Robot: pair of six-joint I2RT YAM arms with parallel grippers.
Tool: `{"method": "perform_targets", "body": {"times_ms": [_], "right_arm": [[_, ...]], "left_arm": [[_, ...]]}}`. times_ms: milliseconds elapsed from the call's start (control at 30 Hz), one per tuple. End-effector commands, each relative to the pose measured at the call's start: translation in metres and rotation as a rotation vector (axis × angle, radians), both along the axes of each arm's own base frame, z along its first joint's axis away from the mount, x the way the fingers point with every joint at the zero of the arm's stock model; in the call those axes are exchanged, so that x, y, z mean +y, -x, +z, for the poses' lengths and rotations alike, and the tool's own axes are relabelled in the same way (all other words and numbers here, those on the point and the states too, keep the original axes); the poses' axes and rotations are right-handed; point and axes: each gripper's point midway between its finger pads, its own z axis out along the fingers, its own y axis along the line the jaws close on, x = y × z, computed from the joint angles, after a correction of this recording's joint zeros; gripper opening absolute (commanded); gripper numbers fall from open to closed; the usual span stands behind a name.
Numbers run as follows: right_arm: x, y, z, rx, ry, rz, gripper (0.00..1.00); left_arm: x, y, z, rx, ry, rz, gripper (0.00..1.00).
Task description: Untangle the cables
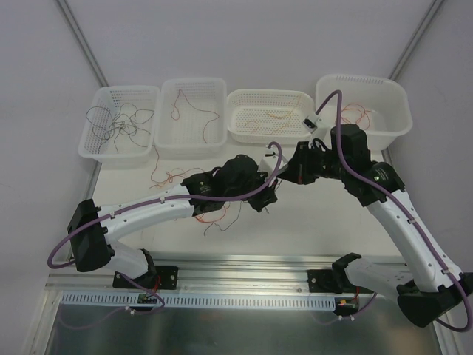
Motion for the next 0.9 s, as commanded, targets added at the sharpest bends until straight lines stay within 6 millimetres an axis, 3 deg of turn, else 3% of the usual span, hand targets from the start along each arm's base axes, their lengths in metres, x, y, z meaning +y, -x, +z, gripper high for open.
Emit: {"method": "perform_targets", "body": {"times_ms": [0, 100, 133, 200, 233, 333, 467, 533, 600, 633, 667, 733, 767, 833, 867], "right_arm": [[-0.004, 0.002, 0.016, -0.070, -0.018, -0.008, 0.01], [-0.016, 0.004, 0.015, -0.096, 0.029, -0.038, 0.17], [-0.024, 0.008, 0.014, -0.110, 0.051, -0.057, 0.35], [-0.033, 0.012, 0.016, -0.144, 0.080, -0.062, 0.49], [-0.039, 0.014, 0.015, -0.150, 0.103, -0.076, 0.63], [-0.059, 0.023, 0.020, -0.212, 0.155, -0.109, 0.80], [-0.089, 0.037, 0.033, -0.343, 0.179, -0.187, 0.92], [-0.100, 0.038, 0.027, -0.384, 0.201, -0.224, 1.00], [-0.111, 0.045, 0.029, -0.429, 0.192, -0.261, 1.00], [-0.117, 0.046, 0.025, -0.434, 0.204, -0.282, 1.00], [-0.119, 0.047, 0.019, -0.431, 0.209, -0.289, 1.00], [-0.124, 0.053, 0.013, -0.428, 0.204, -0.303, 0.97], [-0.123, 0.054, 0.005, -0.410, 0.210, -0.301, 0.97], [-0.125, 0.057, -0.001, -0.392, 0.216, -0.301, 0.97], [-0.125, 0.057, -0.006, -0.378, 0.221, -0.302, 0.97]], "left_arm": [[-0.008, -0.004, 0.048, -0.071, 0.116, 0.012, 0.00], [-0.004, -0.009, 0.063, -0.103, 0.139, 0.042, 0.00], [-0.001, -0.013, 0.069, -0.121, 0.142, 0.061, 0.00], [0.003, -0.015, 0.085, -0.149, 0.169, 0.076, 0.00], [0.004, -0.016, 0.093, -0.163, 0.181, 0.079, 0.00], [0.008, -0.021, 0.125, -0.210, 0.228, 0.085, 0.00], [0.021, -0.046, 0.175, -0.309, 0.279, 0.161, 0.00], [0.035, -0.067, 0.189, -0.339, 0.285, 0.211, 0.00], [0.045, -0.082, 0.214, -0.373, 0.314, 0.242, 0.00], [0.060, -0.100, 0.222, -0.399, 0.310, 0.290, 0.00], [0.068, -0.105, 0.240, -0.422, 0.330, 0.308, 0.00], [0.082, -0.122, 0.254, -0.454, 0.331, 0.350, 0.00], [0.100, -0.136, 0.271, -0.502, 0.335, 0.392, 0.00], [0.116, -0.147, 0.284, -0.543, 0.329, 0.410, 0.00], [0.139, -0.163, 0.296, -0.573, 0.329, 0.471, 0.00]]}}
